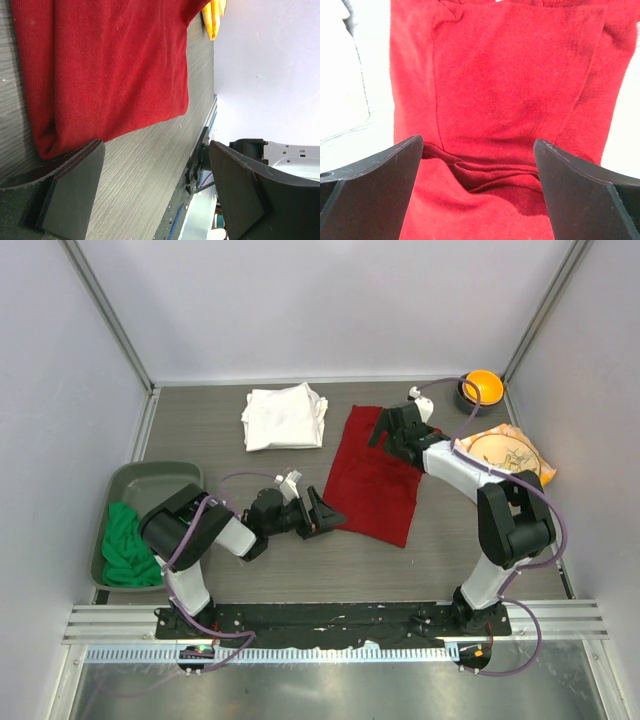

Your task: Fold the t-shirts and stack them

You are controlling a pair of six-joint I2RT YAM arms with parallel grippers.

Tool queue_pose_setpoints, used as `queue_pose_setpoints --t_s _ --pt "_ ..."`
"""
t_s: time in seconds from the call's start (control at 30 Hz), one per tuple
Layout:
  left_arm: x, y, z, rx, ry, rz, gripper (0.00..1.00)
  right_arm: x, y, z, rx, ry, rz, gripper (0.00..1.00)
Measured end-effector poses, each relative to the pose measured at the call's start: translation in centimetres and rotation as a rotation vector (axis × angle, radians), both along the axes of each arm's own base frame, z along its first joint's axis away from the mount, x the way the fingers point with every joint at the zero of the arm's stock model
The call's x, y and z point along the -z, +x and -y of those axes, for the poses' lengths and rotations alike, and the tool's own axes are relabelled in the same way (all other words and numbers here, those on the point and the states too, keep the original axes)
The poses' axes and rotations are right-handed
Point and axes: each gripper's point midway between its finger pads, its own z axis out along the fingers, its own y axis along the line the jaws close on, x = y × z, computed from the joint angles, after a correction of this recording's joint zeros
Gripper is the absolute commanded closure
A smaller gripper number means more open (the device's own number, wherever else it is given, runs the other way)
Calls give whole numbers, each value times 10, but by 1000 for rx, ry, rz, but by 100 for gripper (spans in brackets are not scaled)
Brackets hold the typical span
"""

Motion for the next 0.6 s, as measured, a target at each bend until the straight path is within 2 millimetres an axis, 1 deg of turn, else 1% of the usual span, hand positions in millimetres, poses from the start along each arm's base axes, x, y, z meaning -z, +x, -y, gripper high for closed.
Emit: queue_pose_setpoints --t_s 0.07,0.13,0.23,0.3,0.37,0.4,0.47,0.53,0.6 --pt "0 0 0 0 0 -2 11 -14 -2 1 -3 -16 38 1" --pt "0 -1 0 0 3 -7 10 -37 -13 1 -12 -28 97 0" --pt "-3 -5 -4 2 40 -37 6 -88 -38 -6 -45 9 207 0" --pt "-15 -4 -4 6 83 -41 2 -118 -51 -14 -81 60 268 0" --pt "-40 2 -1 4 126 -8 0 -132 -57 -20 -113 102 292 0" --pt "-58 6 0 -1 146 23 0 -133 -59 -25 -135 121 288 0" --pt "-98 16 -4 -32 185 95 0 -119 -60 -38 -182 153 247 0" --pt "-135 23 -15 -74 234 169 0 -91 -62 -55 -234 190 168 0" --pt "-162 26 -30 -127 290 221 0 -56 -64 -74 -280 218 70 0"
